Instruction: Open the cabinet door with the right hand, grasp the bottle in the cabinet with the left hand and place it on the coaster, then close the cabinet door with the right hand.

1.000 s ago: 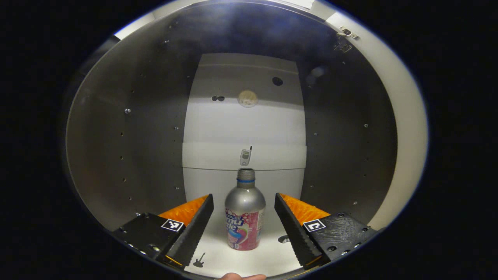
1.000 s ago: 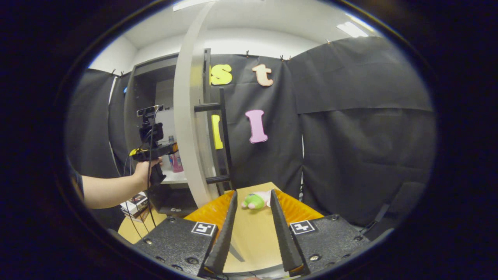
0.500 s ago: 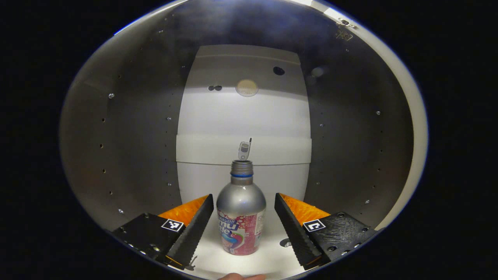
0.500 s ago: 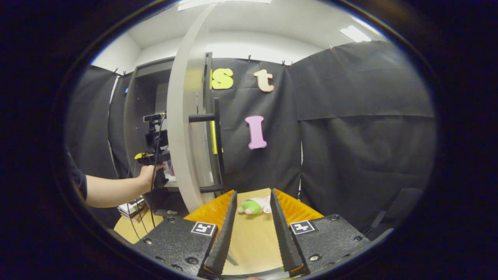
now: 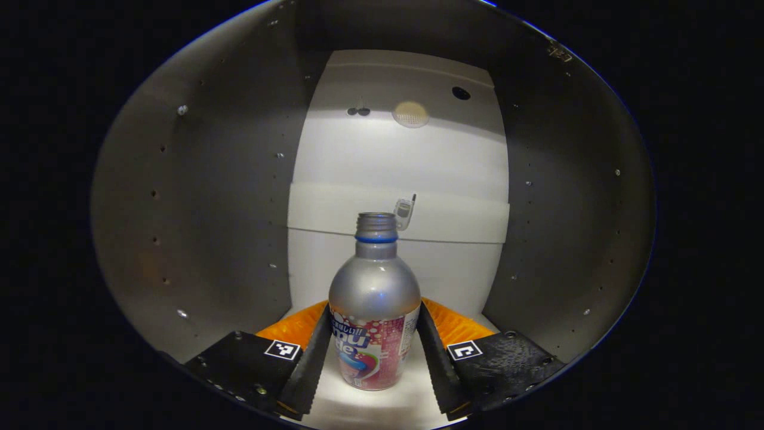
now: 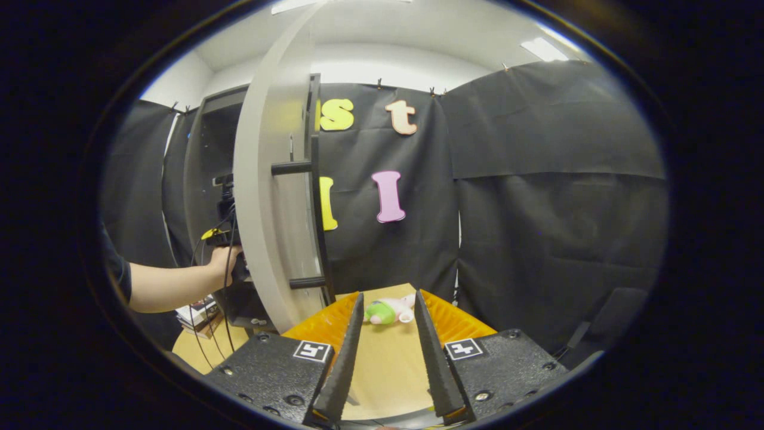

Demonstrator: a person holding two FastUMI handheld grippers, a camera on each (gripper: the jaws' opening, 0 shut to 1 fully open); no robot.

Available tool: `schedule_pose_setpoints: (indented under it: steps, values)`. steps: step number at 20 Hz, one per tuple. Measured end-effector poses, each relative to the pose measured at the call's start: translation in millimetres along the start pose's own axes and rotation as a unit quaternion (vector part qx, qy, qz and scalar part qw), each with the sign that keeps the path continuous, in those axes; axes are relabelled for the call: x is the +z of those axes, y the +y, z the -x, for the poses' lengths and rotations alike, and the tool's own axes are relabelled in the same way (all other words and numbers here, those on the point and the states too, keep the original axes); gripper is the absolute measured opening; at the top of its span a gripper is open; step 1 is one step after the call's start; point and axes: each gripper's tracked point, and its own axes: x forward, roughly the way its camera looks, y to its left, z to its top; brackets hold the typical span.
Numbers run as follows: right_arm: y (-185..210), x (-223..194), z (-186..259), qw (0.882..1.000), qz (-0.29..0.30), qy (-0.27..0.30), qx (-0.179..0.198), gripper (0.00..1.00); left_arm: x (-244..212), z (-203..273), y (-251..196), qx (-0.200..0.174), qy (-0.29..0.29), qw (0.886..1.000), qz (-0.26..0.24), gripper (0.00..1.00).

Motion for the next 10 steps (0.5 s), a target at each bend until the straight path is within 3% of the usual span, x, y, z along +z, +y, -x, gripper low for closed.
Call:
schedule_pose_setpoints:
  steps: [6, 10]
  values:
    - [0.2, -4.0, -9.0, 1.0, 0.0, 0.002, 0.016, 0.56, 39.1, 65.7, -31.0, -0.053, -0.06, 0.996, -0.042, 0.74]
    - [-6.9, 0.4, -13.0, 0.999, 0.014, -0.009, 0.028, 0.57, 28.7, 124.6, -48.8, -0.081, -0.044, 0.994, -0.065, 0.74]
